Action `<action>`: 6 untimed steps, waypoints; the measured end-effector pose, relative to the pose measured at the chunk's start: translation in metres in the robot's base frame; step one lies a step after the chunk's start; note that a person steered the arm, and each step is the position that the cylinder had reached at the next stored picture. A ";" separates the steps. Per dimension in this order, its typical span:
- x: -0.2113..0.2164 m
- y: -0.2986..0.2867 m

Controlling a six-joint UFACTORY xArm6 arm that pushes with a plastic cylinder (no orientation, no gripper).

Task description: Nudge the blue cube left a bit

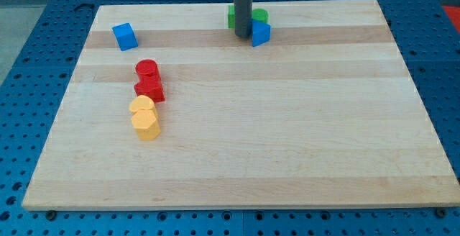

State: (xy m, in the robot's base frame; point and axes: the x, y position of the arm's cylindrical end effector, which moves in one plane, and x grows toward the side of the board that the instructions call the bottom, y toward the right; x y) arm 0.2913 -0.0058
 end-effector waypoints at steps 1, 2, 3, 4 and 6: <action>0.021 -0.083; 0.000 -0.134; -0.010 -0.185; -0.011 -0.212; -0.020 -0.235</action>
